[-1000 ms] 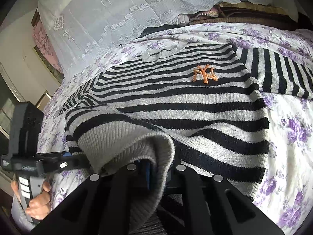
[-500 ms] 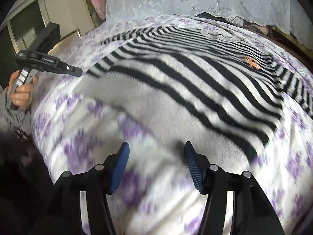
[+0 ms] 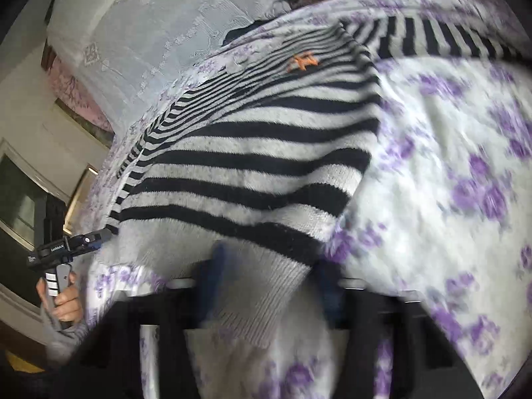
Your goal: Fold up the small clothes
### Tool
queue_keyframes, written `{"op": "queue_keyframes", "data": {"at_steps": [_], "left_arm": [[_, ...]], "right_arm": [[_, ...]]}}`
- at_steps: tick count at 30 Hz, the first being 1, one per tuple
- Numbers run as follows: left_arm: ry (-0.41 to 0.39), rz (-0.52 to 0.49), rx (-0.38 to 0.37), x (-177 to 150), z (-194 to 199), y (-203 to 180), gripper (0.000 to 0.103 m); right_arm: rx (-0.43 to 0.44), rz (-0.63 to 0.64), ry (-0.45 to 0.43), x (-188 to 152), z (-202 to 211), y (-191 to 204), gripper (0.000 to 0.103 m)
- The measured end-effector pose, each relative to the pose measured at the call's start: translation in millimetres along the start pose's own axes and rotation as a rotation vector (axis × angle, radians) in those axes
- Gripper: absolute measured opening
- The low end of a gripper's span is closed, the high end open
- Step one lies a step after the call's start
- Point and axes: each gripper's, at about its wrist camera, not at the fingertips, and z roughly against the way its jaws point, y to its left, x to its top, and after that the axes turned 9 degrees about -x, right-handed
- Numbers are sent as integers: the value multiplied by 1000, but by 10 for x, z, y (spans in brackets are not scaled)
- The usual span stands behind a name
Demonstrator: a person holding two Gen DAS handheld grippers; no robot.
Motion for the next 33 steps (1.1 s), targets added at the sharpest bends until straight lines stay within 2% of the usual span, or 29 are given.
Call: {"op": "queue_keyframes", "data": {"at_steps": [1, 2, 3, 5, 8, 9, 10, 12, 13, 15, 16, 17, 18, 19, 20, 22, 23, 25, 26, 27, 29, 31, 33], "left_arm": [[5, -12, 30, -3, -25, 0, 32], [2, -20, 30, -22, -12, -9, 17], [6, -19, 3, -42, 22, -6, 10], [5, -26, -10, -124, 109, -4, 8], [17, -51, 8, -227, 43, 50, 10], [25, -36, -1, -241, 0, 97, 11], [18, -16, -23, -237, 27, 124, 11], [3, 17, -53, -209, 218, 145, 12], [-32, 5, -31, -185, 361, 122, 14], [-111, -53, 84, -122, 576, 22, 27], [-160, -97, 152, -29, 658, -91, 42], [-183, -115, 168, 27, 672, -160, 52], [-207, -141, 156, 129, 663, -268, 56], [-202, -173, 114, 235, 574, -382, 64], [-180, -193, 88, 295, 488, -414, 73], [-124, -206, 114, 428, 151, -502, 74], [-76, -209, 163, 486, -92, -494, 74], [17, -190, 231, 513, -479, -338, 75], [24, -196, 235, 507, -536, -298, 76], [15, -221, 243, 493, -528, -322, 76], [20, -258, 271, 508, -456, -455, 76], [3, -294, 235, 631, -418, -661, 77], [-12, -325, 209, 733, -448, -844, 85]], "right_arm": [[-6, 4, -13, -1, 37, 4, 16], [-22, 23, -33, -8, 120, 27, 16], [-43, 46, -51, -21, 217, 41, 16], [-89, 81, -46, -76, 342, -10, 16], [-148, 112, 40, -148, 150, -182, 14], [-139, 127, 14, -171, 178, -191, 14], [-153, 135, 24, -159, 234, -171, 15], [-182, 132, 0, -130, 412, -166, 19], [-226, 142, -39, -97, 531, -152, 20], [-314, 169, -128, 19, 696, -101, 24], [-311, 178, -158, 120, 726, -57, 27], [-274, 179, -179, 267, 719, 35, 34], [-239, 180, -188, 358, 683, 70, 40], [-214, 187, -192, 469, 589, 154, 53], [-211, 191, -189, 539, 483, 223, 56], [-211, 197, -124, 664, 116, 324, 56], [-214, 212, -59, 675, -120, 320, 56], [-249, 234, 13, 589, -379, 270, 57], [-248, 272, -28, 536, -354, 272, 58], [-278, 325, -21, 501, -305, 310, 59], [-307, 320, -25, 509, -206, 355, 64], [-296, 321, -49, 651, -195, 499, 64], [-290, 361, -58, 809, -270, 702, 68]]}}
